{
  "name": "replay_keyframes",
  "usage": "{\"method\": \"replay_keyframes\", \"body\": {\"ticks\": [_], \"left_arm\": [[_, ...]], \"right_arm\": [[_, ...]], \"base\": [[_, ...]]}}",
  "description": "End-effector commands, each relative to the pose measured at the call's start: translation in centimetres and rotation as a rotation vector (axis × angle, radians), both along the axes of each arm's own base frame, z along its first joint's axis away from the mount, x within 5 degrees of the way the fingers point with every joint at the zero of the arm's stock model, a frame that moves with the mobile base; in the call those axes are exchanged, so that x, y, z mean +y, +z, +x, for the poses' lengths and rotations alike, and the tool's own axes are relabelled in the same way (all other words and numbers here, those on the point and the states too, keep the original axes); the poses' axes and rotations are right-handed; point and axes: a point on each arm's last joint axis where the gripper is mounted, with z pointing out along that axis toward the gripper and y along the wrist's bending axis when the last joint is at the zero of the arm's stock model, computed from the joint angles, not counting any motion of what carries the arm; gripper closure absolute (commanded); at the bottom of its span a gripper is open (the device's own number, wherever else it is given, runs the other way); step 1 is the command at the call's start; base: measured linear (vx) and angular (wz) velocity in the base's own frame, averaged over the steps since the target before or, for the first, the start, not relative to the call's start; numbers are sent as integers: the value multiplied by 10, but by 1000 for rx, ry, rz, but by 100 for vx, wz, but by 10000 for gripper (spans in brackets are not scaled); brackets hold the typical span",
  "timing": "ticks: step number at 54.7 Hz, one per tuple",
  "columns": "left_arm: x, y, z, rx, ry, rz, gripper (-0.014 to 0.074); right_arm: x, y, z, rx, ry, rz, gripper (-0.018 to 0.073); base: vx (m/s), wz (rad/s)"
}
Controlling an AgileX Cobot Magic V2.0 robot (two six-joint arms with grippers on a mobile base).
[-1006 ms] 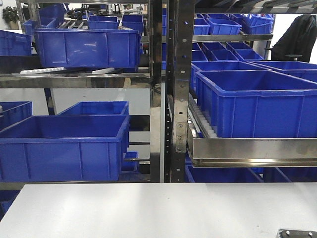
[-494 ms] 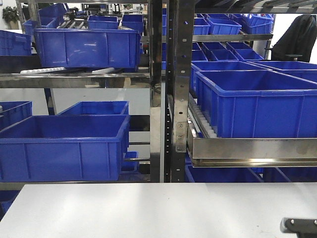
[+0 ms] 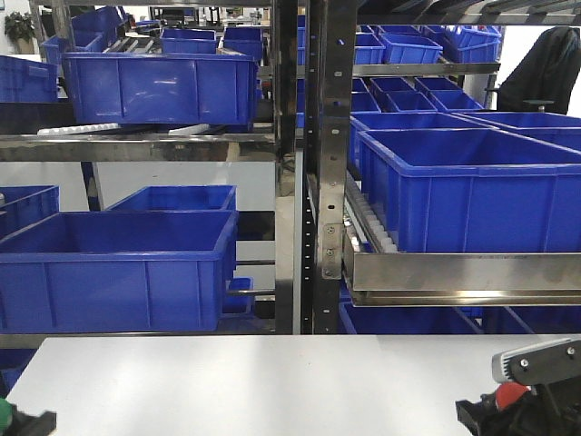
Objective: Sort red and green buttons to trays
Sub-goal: 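Lift both held buttons up off the table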
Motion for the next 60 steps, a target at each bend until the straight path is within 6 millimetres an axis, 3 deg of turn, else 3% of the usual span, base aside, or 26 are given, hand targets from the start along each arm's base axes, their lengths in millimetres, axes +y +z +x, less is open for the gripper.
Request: {"method": "replay_keyframes", "body": {"ticks": [1,22,38,60], "left_arm": [[0,36,-7,-160,9,-38,599],[9,144,-37,-376,105,2,599],[4,161,-67,-435,90,-59,599],[0,165,-108,-405,54,-63,599]], "right_arm": [[6,34,-6,-169,22,61,568],[-4,93,-58,-397,29,75,568],[-10,109,-82,-472,27,54,568],[-17,117,-105,-497,9,52,568]], "base": [[0,0],[0,0],[0,0],[0,0]]}}
